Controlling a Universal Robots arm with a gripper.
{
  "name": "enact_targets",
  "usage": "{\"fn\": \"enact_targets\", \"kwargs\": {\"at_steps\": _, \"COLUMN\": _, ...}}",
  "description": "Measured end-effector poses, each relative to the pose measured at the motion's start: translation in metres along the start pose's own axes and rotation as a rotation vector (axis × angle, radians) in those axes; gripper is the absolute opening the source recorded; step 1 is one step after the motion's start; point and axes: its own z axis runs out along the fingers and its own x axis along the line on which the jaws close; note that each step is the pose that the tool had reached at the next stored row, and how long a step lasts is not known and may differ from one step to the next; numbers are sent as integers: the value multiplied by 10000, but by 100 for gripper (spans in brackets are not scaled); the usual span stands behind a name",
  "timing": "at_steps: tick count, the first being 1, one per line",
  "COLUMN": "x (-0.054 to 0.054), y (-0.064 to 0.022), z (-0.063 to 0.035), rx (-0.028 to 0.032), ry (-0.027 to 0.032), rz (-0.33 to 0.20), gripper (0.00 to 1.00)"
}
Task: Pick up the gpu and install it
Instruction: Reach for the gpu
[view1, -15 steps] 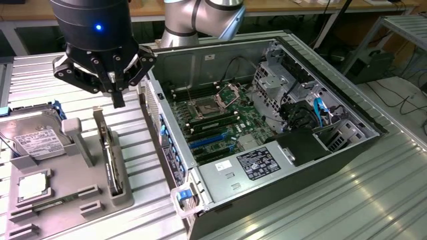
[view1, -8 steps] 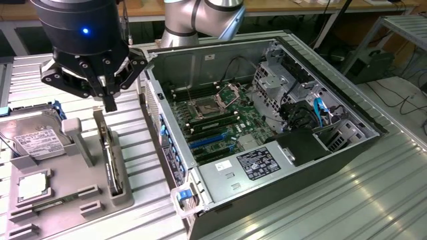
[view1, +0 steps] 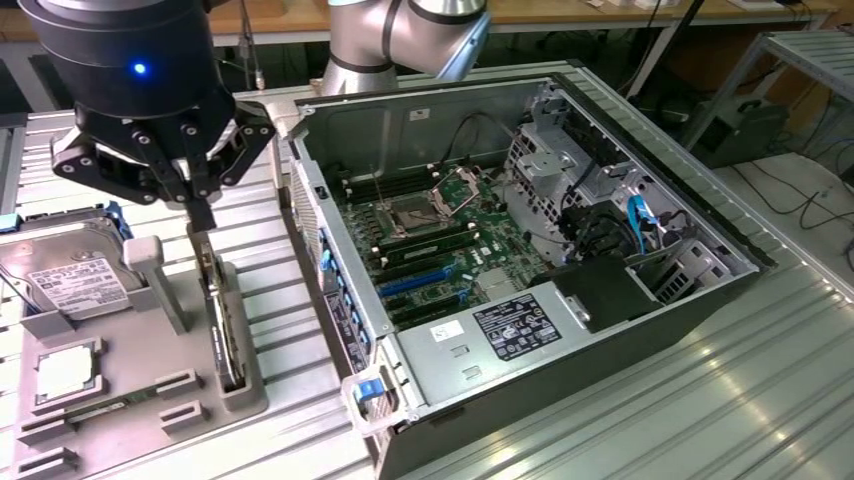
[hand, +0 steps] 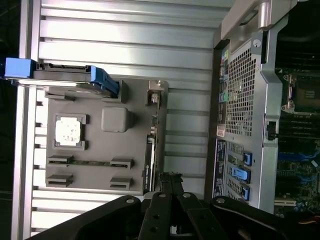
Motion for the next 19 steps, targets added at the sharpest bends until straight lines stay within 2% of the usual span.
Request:
{"fn": "enact_targets", "kwargs": {"at_steps": 10, "x": 79, "y": -91, "z": -4, "rx": -8, "ry": 12, "rz": -294, "gripper": 11}}
{"fn": "enact_targets", "kwargs": {"at_steps": 19, "x": 137, "y": -85, "z": -4, "rx": -7, "ry": 14, "rz": -337, "gripper": 11}}
